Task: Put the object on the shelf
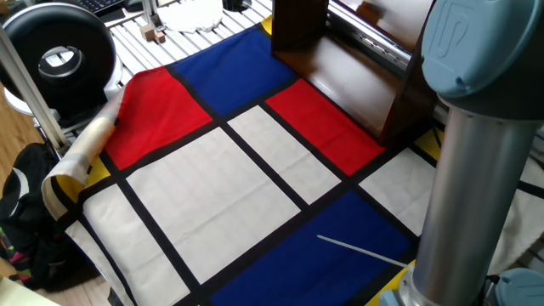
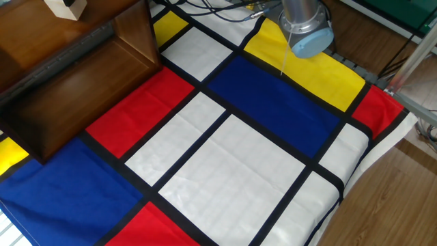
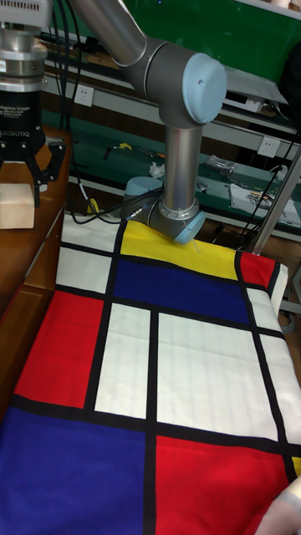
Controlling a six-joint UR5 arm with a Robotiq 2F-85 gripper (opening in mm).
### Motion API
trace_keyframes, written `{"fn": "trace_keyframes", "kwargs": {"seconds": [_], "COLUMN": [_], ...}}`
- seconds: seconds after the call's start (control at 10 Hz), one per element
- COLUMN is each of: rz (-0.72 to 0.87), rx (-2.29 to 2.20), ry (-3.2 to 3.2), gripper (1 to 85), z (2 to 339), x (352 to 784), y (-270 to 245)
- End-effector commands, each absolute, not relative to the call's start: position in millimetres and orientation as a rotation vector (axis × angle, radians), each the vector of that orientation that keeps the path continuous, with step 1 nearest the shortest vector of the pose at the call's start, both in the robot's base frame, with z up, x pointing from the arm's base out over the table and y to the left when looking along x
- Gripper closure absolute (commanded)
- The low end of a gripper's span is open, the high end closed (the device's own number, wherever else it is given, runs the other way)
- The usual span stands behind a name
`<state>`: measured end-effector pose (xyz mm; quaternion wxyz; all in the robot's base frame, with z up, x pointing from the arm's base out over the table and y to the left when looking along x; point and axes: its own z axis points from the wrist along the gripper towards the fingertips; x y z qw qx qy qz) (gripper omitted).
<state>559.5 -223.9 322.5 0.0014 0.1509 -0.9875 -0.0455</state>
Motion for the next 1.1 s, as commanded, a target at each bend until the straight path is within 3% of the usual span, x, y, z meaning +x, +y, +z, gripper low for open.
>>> {"fn": "trace_keyframes", "kwargs": {"seconds": [0.0, 0.5, 1.0], "rz": [-0.164, -0.174, -0.175], "rx": [0.487, 0.508, 0.493], "ry": [-3.102, -3.093, -3.091], "gripper": [47.3, 41.0, 40.7], "z": [324.3, 323.8, 323.8], "x": [559.7, 557.5, 556.3], "y": [-221.0, -220.7, -220.8]}}
